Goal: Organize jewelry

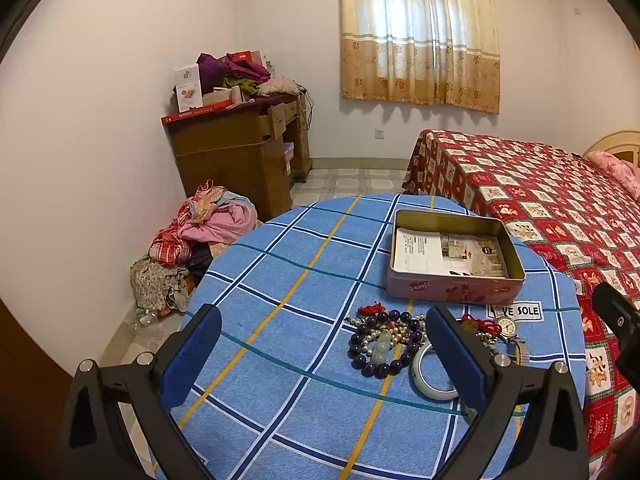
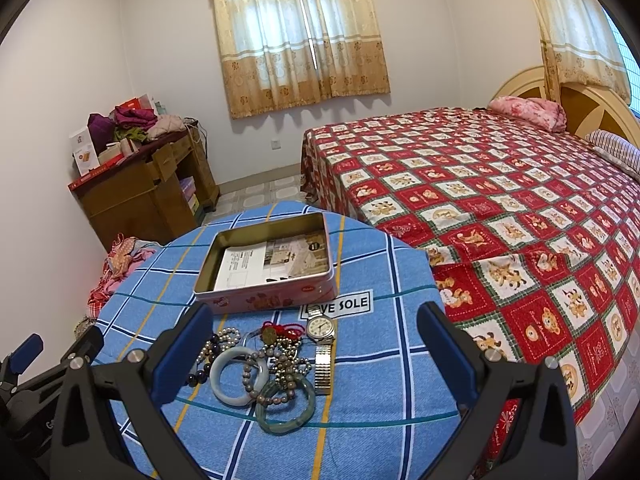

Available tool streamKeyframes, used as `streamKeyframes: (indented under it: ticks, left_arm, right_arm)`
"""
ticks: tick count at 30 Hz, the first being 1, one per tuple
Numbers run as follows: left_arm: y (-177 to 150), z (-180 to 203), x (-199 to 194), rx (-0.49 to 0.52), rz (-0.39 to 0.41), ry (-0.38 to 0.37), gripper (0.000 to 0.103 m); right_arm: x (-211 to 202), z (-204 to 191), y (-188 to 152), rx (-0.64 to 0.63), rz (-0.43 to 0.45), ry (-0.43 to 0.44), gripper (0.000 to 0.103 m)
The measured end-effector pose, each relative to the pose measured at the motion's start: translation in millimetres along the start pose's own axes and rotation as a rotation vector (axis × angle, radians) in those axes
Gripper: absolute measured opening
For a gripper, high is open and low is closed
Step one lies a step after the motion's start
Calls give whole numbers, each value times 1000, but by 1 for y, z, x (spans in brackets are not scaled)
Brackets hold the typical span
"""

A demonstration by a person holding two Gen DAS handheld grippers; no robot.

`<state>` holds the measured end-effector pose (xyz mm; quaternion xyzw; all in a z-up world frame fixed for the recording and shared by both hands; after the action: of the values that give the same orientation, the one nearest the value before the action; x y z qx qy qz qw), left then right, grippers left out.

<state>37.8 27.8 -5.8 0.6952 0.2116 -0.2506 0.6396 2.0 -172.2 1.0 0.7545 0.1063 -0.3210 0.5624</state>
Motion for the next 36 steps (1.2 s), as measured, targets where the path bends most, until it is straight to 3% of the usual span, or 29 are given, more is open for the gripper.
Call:
streamKeyframes:
  ticks: [13,18,23,28,32,36]
  left_arm:
    - [0,2,-2,6,-1,-13,102]
    - [-4,8,9,20,-45,-37,102]
    - [-14,13,26,39,-94,-54,102]
    - [-31,15,43,85,-133,-61,102]
    - [-44,15,57,81,-176,-70,102]
    - [-48,15,67,67,-198,-70,102]
  right_arm:
    - [-4,10,6,19,15,0,103]
    - [-2,15,6,17,14,-2,103]
    - [3,30,4,-4,-1,-3,88]
    - [18,68,-14,32,-89,-39,60]
    - [38,87,-34,131,-212,39,57]
    - [52,64,-43,112,-282,148,55]
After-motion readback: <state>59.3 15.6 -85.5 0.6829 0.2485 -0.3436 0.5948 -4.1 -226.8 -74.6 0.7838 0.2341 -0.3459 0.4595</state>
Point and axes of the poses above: each gripper's, at about its wrist camera, not at the fingertips, and x roughly the way its jaws point, z to its right, y to its top, the point moved 6 cm from there along x, roughly the way its jaws point, and after that the axes turned 4 degrees about -z, right-handed, at the moved point
